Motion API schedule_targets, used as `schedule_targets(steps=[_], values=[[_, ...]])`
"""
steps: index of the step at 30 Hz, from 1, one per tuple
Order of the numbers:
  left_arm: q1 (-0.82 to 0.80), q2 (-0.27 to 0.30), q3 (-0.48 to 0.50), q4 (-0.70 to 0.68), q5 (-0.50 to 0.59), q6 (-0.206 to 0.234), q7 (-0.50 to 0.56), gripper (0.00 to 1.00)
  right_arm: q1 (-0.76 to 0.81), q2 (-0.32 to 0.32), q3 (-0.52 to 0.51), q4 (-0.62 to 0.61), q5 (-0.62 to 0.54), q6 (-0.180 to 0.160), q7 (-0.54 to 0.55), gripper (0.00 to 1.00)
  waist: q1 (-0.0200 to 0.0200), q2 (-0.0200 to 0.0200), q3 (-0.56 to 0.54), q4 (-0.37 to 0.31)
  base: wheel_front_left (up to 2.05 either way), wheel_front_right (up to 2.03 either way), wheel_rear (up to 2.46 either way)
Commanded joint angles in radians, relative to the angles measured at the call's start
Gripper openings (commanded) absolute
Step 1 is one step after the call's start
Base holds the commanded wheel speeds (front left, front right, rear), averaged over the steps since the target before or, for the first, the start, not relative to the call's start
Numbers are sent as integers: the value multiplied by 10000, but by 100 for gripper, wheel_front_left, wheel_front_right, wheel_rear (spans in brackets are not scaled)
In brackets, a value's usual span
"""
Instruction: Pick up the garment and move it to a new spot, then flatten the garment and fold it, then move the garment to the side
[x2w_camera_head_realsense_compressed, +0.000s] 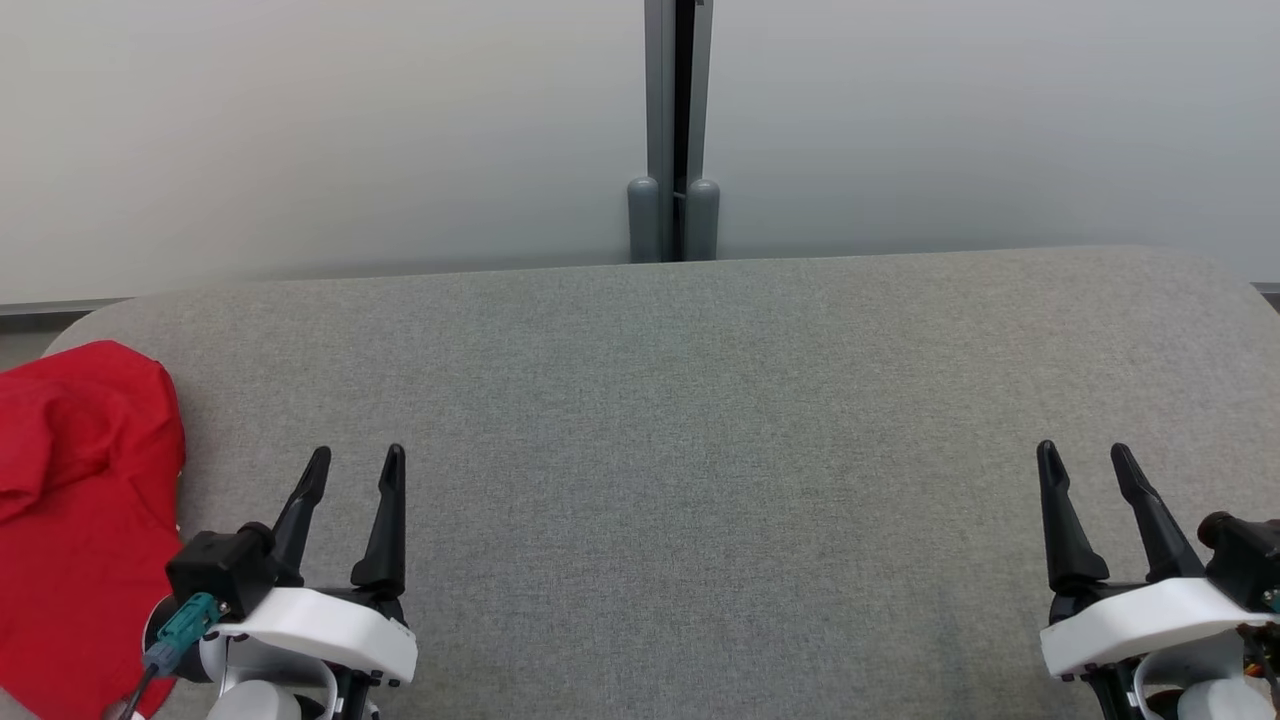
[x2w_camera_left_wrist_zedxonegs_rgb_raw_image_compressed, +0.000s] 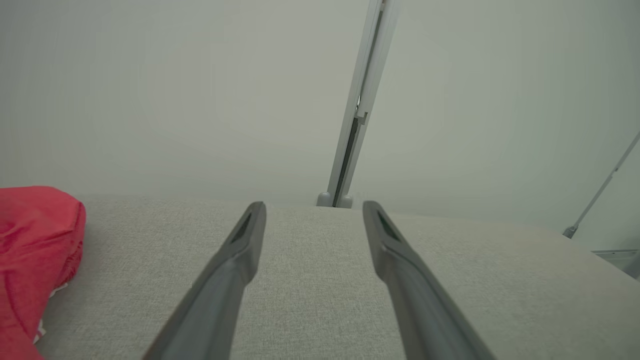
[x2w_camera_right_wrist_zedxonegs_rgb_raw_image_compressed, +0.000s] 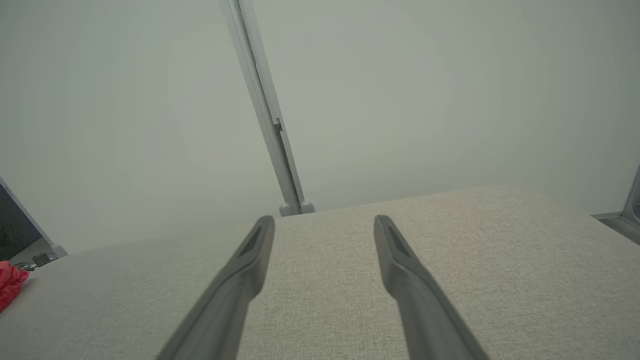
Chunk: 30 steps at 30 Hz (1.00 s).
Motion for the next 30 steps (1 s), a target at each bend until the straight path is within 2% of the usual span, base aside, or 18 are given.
schedule_targets(steps=[1, 23, 30], values=[[-179, 72, 26, 14, 209, 64, -85, 100, 51, -80, 4, 1, -199, 0, -112, 100, 0, 0, -1, 3, 0, 0, 0], [-257, 48, 138, 613, 1574, 14, -496, 100, 78, 19, -53, 171, -1328, 0, -305, 100, 0, 0, 105, 58, 0, 0, 0], [-246, 24, 181, 651, 1495, -13, -496, 100, 98, 66, -132, 161, -1214, 0, -258, 100, 0, 0, 128, 120, 0, 0, 0]])
